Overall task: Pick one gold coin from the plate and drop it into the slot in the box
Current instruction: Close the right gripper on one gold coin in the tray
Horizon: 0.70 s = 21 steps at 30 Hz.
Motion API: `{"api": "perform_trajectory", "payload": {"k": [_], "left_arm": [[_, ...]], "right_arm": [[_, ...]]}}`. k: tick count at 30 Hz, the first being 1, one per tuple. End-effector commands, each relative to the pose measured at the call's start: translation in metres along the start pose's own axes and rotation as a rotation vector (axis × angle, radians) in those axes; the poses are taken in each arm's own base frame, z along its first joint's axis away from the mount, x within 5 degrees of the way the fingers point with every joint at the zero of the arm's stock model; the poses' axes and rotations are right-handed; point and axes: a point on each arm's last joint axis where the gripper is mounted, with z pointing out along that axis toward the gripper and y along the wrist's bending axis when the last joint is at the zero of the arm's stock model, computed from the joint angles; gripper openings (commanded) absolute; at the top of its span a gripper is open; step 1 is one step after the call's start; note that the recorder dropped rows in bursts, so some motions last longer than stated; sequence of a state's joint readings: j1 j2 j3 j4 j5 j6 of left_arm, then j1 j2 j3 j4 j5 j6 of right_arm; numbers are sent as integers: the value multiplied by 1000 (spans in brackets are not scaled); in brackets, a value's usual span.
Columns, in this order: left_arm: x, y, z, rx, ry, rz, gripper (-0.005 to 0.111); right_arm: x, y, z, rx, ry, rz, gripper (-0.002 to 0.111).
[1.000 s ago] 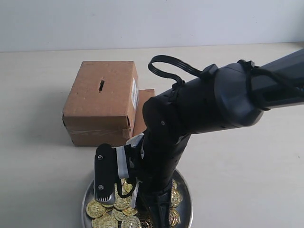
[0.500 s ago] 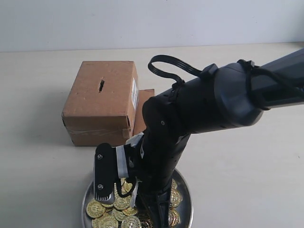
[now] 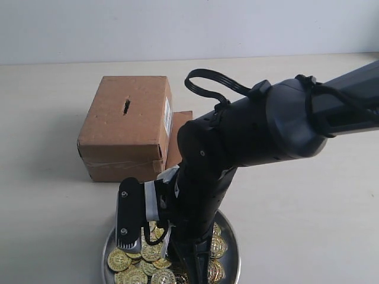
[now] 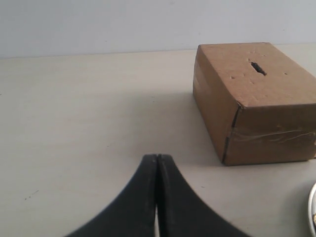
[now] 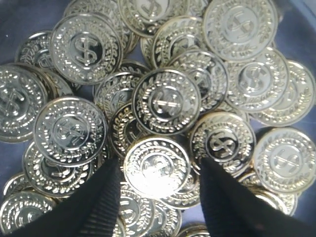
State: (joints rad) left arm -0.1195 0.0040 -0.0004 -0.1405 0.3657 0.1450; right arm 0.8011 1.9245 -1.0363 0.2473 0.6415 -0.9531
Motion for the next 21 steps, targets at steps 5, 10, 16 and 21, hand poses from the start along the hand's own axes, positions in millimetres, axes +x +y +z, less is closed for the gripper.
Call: {"api": "perform_trajectory", "payload": {"k": [5, 10, 16, 21], "left_arm": [[-1, 0, 0, 3, -14, 0, 0], [-1, 0, 0, 3, -14, 0, 0], [-1, 0, 0, 3, -14, 0, 0], [-1, 0, 0, 3, -14, 0, 0]], "right_arm": [[-2, -2, 5, 3, -3, 18, 47], [-2, -2, 5, 6, -5, 18, 46], [-2, -2, 5, 6, -5, 18, 39], [-2, -2, 5, 6, -6, 19, 31]]}}
